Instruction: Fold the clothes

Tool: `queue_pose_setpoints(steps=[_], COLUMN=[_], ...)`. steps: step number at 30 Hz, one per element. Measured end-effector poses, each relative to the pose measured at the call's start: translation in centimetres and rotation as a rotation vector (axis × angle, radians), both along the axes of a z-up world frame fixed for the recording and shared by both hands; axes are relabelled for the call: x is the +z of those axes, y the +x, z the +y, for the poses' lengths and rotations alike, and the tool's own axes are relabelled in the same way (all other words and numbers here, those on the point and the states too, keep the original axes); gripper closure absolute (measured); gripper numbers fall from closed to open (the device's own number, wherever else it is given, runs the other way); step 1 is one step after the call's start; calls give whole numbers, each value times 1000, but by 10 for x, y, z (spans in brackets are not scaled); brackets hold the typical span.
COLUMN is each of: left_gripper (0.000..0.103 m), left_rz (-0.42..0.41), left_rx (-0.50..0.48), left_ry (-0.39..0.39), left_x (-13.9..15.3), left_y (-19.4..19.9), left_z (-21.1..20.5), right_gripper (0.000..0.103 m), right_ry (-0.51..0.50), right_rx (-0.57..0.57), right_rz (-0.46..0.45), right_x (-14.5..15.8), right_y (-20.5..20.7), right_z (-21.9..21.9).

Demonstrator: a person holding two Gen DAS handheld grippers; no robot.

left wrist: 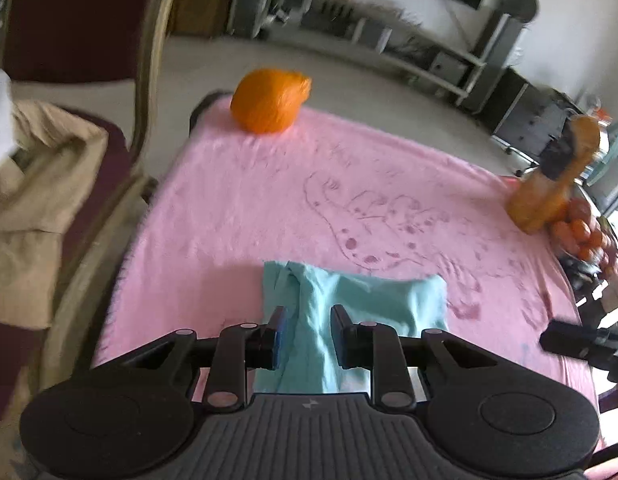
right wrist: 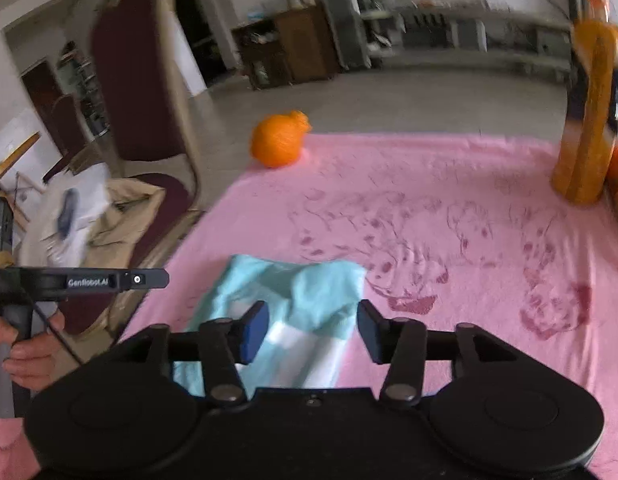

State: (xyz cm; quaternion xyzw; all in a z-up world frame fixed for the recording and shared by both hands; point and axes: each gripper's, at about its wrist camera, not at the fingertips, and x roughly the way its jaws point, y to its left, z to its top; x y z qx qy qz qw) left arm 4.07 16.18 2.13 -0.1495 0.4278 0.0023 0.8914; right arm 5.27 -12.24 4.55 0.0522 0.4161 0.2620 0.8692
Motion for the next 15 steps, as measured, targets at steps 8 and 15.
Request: queue_pose_setpoints(steps=[8,15], left_gripper=[81,84], left_rz=[77,108], left_rx=[109,108], left_ry=[-159,-225], left_x=[-38,-52], left_y=[51,65], left_z=[15,17], right_gripper=[67,67], right_ry=[302,324], right_rx=[-145,-169], right_rz=[246,259], right_x=[-91,-112], right_y=[71,95], right_z=[-22,-11])
